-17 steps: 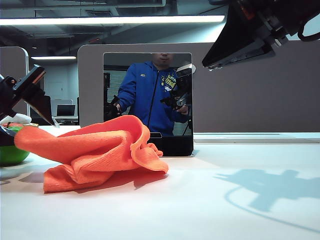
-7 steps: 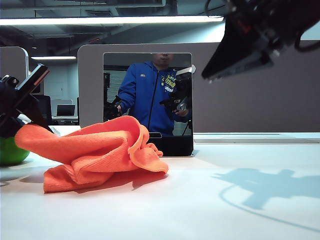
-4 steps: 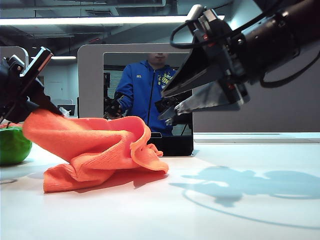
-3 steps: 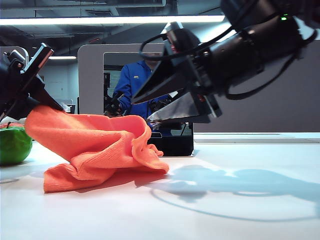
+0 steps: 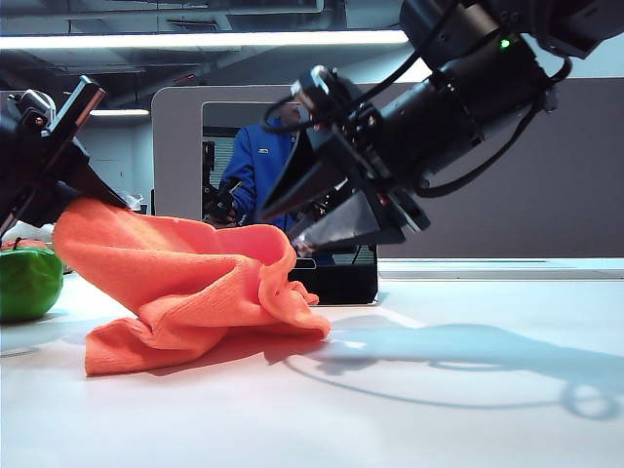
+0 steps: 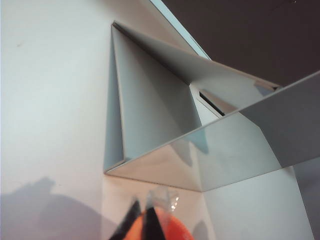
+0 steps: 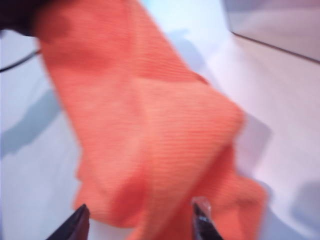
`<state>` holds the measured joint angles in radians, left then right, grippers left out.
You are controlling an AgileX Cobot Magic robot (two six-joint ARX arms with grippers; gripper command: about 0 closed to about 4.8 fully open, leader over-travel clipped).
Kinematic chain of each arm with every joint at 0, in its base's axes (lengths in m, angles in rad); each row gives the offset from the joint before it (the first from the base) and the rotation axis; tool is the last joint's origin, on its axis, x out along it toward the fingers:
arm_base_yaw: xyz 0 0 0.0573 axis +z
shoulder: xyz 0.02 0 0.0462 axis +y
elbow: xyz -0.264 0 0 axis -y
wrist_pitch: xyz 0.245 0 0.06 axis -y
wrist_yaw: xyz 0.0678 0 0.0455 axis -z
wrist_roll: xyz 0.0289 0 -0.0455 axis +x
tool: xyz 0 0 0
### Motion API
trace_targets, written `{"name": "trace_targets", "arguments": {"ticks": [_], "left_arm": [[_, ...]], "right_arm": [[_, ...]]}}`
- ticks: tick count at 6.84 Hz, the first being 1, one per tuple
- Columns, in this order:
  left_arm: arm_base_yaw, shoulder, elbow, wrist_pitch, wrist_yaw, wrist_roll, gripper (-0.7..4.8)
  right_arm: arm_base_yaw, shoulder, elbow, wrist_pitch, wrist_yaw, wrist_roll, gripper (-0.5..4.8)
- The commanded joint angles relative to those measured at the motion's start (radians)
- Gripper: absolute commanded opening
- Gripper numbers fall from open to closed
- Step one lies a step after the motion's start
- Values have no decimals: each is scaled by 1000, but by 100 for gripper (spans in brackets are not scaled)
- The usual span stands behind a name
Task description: Pick up the cloth from the table and use it to cover the mirror.
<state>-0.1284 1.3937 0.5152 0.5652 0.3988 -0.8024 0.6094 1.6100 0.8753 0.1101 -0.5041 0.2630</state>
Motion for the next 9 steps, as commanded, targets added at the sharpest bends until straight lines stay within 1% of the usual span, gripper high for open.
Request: {"name": "trace_targets", "arguments": {"ticks": [1,3,4,5,6,7,8,9], "left_arm": [[-1,-3,3,21,6,10,-6],[-1,-3,3,37,6,10,-6],[-1,-3,4,65,8,10,-6],[-1,-3,4,65,8,10,-6],[-1,-3,4,65,8,10,-6],[-1,-3,4,65,8,10,-6],[-1,-3,4,73,16,34,-6],[-1,-3,4,133,74,99,-6]], "right_arm": [[2,12,16,-79,69,2,271],[34,37,23,-106,79,3,271],[52,87,25,-94,115,7,270],[51,87,25,-83,113,11,268],[52,87,25,-69,106,26,143],[52,87,25,-56,105,26,81],[52,86,25,51,106,26,-7],[50,86,34,112,129,26,-8]]}}
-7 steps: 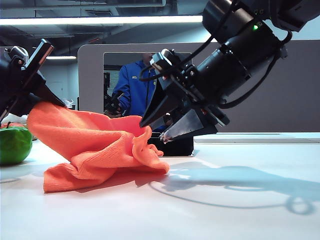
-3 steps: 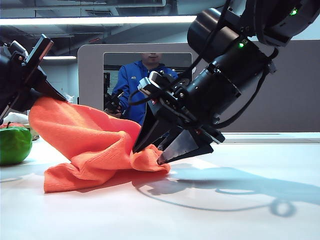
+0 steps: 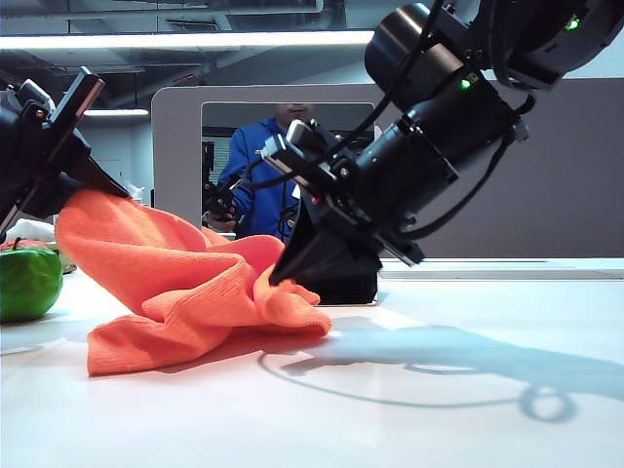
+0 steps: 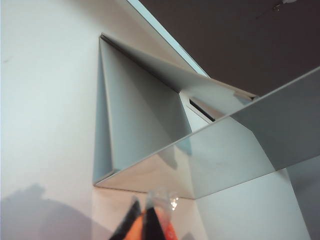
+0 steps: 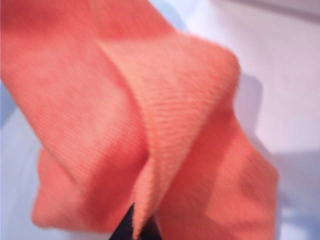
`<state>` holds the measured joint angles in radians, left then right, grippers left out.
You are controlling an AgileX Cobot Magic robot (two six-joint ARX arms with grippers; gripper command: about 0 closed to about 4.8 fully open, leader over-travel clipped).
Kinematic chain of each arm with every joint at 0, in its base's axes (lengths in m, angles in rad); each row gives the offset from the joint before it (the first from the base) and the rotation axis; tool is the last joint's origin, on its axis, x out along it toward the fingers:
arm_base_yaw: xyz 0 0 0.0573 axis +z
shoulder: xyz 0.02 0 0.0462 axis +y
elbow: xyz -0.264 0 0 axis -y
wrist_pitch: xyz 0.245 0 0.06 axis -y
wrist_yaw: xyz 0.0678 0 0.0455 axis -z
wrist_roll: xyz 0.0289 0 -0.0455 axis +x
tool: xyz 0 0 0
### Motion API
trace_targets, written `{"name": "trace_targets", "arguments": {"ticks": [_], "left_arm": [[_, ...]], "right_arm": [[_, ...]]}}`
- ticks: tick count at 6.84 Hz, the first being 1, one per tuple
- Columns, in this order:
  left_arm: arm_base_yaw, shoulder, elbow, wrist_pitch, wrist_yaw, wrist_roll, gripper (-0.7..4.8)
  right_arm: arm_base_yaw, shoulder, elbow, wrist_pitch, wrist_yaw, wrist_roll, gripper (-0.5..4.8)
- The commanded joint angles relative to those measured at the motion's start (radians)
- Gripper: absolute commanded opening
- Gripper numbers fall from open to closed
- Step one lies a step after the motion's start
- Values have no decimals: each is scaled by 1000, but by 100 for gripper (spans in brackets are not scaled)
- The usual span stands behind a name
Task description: Pick up the cloth from the table and use it to cover the mirror.
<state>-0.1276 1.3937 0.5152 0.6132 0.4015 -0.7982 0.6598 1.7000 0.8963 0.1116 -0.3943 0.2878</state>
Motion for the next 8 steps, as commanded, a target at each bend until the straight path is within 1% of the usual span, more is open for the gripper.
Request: {"name": "trace_targets", "arguments": {"ticks": [1,3,4,5,7,8], "left_arm": [[-1,-3,4,179,77,95,-6],[0,-3,4,234,114,96,-6],[0,-3,4,336,138,121,-6],[0,-3,4,479,141,152,-6],[0,-3,5,600,151,155,-6],[0,-3,5,625,162,155,-6]], "right_arm": [[-14,-5,78,105,149,-8,-8],[-42,-5,114,101,203,-8,-8],[-107,-61,128,77,253,-63,-8],[-128,-145,128,42,314,-148,-8],[-130,-227,128,43,314,-167,-8],[-130,-238,128,43,314,-170,-8]]}}
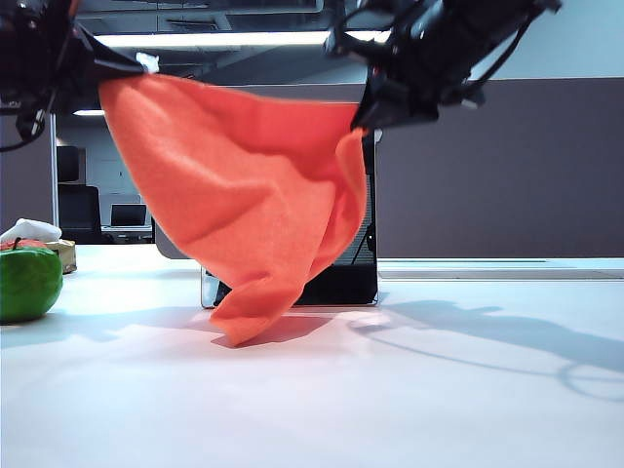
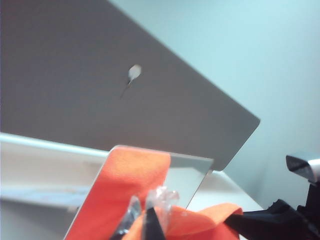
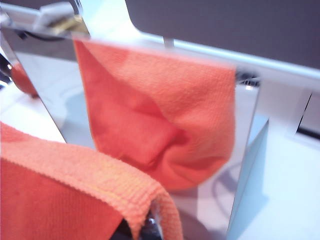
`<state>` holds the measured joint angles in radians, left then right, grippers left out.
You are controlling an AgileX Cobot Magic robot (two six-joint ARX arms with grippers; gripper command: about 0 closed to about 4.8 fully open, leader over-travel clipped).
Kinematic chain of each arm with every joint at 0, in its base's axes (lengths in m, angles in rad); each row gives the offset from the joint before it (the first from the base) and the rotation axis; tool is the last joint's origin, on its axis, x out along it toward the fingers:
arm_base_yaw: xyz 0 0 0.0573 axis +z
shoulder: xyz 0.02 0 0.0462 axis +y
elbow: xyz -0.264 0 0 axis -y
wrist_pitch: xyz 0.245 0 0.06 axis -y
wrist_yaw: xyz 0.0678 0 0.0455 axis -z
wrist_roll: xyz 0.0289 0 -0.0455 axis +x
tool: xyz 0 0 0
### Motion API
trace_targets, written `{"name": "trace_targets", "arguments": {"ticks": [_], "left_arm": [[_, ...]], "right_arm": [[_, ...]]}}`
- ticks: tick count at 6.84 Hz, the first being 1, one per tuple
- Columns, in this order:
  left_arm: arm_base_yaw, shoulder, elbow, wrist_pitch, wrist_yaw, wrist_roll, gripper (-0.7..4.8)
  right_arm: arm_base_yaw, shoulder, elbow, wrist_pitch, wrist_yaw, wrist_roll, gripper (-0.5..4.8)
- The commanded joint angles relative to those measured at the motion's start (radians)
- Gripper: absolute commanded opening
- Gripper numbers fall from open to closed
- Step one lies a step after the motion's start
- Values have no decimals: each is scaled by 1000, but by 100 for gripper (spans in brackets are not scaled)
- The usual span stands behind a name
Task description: Pick up the cloth from the table and use it to cover the mirror.
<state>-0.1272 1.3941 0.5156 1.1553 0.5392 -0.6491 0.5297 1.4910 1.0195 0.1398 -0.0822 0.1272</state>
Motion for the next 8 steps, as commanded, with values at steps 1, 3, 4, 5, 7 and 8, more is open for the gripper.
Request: {"name": "trace_targets", "arguments": {"ticks": [1,3,4,5,7,8], "left_arm": [[-1,-3,10,174,56,5,-6],[-1,-3,41,222,71,-20,-6],[-1,-3,101,206,76,-20,-6],[-1,-3,119,183,79,-19,-6],[-1,-3,196,-21,75,81,-6],[-1,-3,196,-36,75,96,-6]], "right_arm": [[0,-100,5,15,2,-56,-7],[0,-173,6,22,2,-81,-8],[0,-198,31,21,16,-107,-8],[0,-198,42,19,22,-114,-8],[-11,-182,55,-72,173,-198,-7],[-11,-174,55,-120,249,-216,-7]]}}
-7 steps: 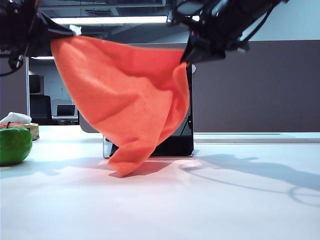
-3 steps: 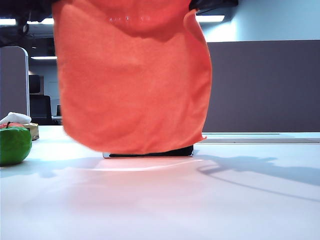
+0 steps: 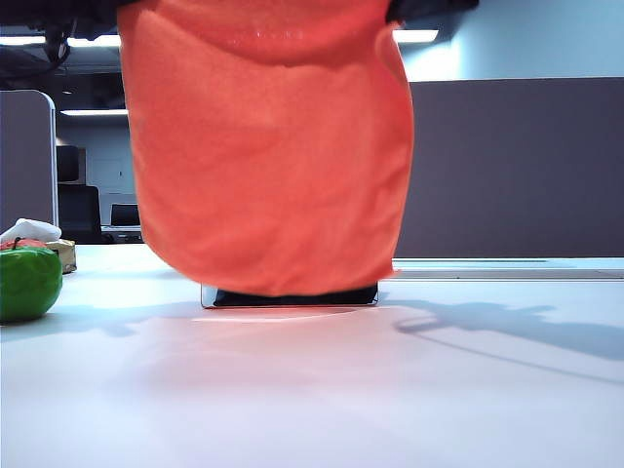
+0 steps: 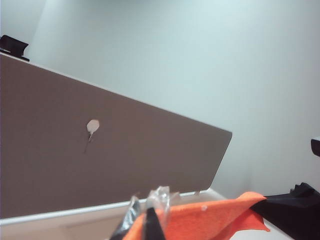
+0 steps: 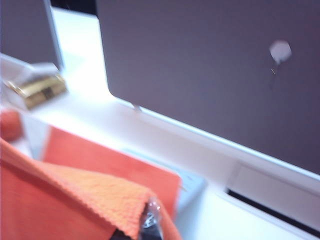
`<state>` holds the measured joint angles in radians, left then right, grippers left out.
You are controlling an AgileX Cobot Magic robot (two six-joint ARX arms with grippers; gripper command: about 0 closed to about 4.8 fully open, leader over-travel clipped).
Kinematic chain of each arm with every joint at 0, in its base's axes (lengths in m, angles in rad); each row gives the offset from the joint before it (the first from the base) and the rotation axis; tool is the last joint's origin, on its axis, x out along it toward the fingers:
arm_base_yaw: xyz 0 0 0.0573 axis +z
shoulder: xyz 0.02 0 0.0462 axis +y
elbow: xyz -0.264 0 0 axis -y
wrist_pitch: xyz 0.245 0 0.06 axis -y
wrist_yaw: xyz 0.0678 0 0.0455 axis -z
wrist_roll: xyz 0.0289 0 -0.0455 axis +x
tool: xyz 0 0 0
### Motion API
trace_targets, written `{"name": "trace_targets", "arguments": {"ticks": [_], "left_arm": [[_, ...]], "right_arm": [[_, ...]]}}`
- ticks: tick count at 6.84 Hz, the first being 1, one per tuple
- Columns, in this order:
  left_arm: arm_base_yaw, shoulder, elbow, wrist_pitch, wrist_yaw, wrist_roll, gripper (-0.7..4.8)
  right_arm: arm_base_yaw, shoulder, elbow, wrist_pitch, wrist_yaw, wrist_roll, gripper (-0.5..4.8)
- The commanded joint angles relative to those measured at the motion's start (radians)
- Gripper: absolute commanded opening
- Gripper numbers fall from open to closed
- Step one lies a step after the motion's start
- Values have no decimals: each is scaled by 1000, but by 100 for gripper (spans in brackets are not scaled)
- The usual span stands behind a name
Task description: Pick up the cloth from the table and use it to cover the mirror.
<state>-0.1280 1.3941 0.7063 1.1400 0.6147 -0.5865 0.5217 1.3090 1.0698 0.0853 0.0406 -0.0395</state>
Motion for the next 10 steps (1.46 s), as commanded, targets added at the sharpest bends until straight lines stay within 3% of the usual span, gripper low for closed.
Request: {"name": "trace_targets", "arguments": {"ticks": [1,2,6,10], "left_arm": [[0,-3,5,-134,-39,84,-6],[0,12,23,-171,-94,158,-6],[0,126,175,-258,-57,165,-6],[0,236,221,-280,-102,198,-6]], "right_arm": [[-3,8,5,69,150,-96,-7],[-6,40,6,101,137,-96,-7],[-20,84,26,107,137,-106,-7],[-54,229,92,138,114,-123,-7]]}}
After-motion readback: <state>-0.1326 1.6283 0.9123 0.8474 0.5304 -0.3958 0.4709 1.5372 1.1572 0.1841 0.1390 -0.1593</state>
